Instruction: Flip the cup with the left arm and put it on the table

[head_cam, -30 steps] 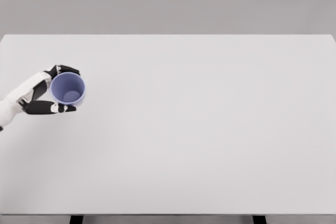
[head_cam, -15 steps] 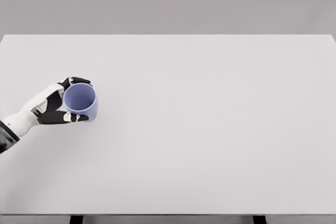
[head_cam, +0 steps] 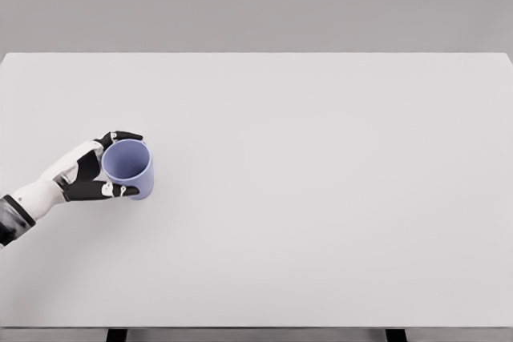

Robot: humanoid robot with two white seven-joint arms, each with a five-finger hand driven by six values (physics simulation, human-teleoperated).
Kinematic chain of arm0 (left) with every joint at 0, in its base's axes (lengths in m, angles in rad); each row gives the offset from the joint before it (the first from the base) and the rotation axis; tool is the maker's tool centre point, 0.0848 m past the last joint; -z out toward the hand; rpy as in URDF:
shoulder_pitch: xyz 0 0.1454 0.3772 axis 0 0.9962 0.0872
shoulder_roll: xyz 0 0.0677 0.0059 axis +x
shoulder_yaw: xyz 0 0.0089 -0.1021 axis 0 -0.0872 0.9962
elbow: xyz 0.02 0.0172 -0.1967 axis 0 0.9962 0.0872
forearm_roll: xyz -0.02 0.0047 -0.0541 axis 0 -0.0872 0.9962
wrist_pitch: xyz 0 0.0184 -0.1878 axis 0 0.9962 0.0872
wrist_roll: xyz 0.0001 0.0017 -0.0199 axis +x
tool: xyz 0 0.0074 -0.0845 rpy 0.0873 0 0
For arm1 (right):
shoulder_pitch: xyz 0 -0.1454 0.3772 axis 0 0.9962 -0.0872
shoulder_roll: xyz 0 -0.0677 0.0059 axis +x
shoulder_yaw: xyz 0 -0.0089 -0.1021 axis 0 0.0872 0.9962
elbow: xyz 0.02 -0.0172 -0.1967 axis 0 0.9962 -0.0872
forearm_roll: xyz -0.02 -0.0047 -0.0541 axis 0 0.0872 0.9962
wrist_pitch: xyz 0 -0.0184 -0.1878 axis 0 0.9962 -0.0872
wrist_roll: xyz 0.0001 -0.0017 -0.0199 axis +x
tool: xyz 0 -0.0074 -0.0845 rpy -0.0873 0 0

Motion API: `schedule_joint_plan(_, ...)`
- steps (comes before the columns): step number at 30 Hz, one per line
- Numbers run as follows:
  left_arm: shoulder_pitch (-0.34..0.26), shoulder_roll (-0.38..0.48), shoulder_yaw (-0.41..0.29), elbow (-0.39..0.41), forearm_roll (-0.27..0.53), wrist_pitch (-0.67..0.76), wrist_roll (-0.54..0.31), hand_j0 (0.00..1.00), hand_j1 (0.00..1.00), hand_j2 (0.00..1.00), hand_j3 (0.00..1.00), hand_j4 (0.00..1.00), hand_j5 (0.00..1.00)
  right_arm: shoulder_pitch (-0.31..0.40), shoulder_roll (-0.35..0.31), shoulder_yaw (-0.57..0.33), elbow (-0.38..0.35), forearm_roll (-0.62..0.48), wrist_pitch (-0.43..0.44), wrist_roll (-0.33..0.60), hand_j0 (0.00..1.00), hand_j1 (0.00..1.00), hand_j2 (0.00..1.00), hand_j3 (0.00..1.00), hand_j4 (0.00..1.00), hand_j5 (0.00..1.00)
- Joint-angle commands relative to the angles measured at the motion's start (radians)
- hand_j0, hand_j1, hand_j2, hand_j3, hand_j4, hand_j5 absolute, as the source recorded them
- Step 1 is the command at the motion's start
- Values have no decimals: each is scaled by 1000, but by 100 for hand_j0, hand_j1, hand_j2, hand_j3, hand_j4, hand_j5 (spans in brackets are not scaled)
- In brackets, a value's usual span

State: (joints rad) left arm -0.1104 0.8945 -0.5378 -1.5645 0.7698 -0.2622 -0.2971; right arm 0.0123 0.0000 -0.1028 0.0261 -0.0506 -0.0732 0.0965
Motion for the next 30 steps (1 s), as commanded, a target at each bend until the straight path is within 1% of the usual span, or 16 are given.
schedule_joint_plan(1,0,1,-1,0,-6,0,0,66,66,66,66,66,66,0,0,0,0,0,0,0,100,100,100,100,100,100)
schedule_joint_plan(2,2,1,-1,0,-7,0,0,68,68,68,68,68,68,0,0,0,0,0,1,0,100,100,100,100,100,100)
schedule_joint_plan(3,2,1,-1,0,-9,0,0,74,74,74,74,74,74,2,0,0,0,0,1,0,100,100,100,100,100,100)
schedule_joint_plan(5,2,1,1,-2,-10,0,0,91,91,91,91,91,91,0,0,0,0,0,1,0,100,100,100,100,100,100)
schedule_joint_plan(7,2,1,1,-2,-12,-2,0,99,99,99,99,99,99,2,0,0,0,0,0,0,100,100,100,100,100,100)
schedule_joint_plan(24,0,7,15,-11,-18,-17,1,100,100,100,100,100,100,0,0,0,0,0,1,0,100,100,100,100,100,100)
schedule_joint_plan(26,2,9,35,-11,-18,-18,0,100,100,100,100,100,100,2,0,0,0,0,1,0,100,100,100,100,100,100)
schedule_joint_plan(30,-2,12,38,-11,-18,-18,0,100,100,100,100,100,100,2,0,0,0,0,0,0,100,100,100,100,100,100)
